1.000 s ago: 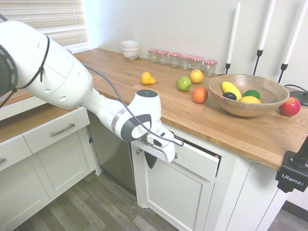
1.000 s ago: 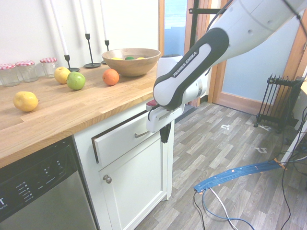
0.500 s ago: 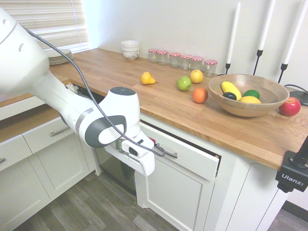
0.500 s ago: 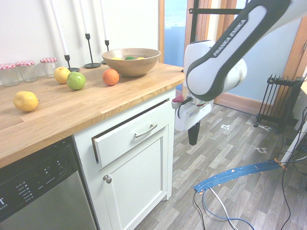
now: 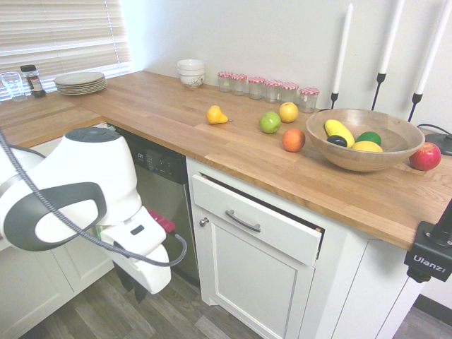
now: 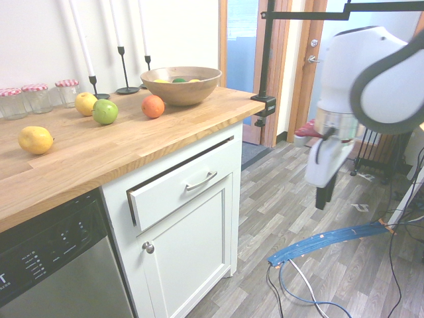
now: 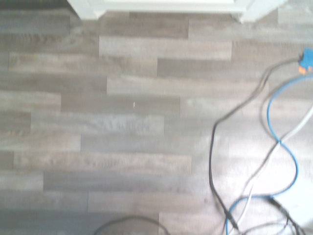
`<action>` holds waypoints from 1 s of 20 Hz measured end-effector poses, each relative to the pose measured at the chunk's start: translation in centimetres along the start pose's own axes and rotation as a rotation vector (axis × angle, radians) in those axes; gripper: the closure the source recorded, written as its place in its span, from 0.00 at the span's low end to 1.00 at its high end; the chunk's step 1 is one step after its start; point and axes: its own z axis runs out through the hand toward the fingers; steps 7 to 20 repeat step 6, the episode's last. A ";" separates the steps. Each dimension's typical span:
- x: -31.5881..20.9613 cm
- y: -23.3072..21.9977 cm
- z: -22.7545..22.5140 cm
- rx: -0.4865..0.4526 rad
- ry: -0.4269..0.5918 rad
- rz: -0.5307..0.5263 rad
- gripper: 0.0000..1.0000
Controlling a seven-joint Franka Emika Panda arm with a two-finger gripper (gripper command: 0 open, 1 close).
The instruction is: Close the drawer
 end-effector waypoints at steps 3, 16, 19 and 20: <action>-0.6 0.7 -0.6 0.009 0.010 0.004 0.00; -0.7 0.5 -0.6 0.007 0.012 -0.002 0.00; -0.7 0.5 -0.6 0.007 0.012 -0.002 0.00; -0.7 0.5 -0.6 0.007 0.012 -0.002 0.00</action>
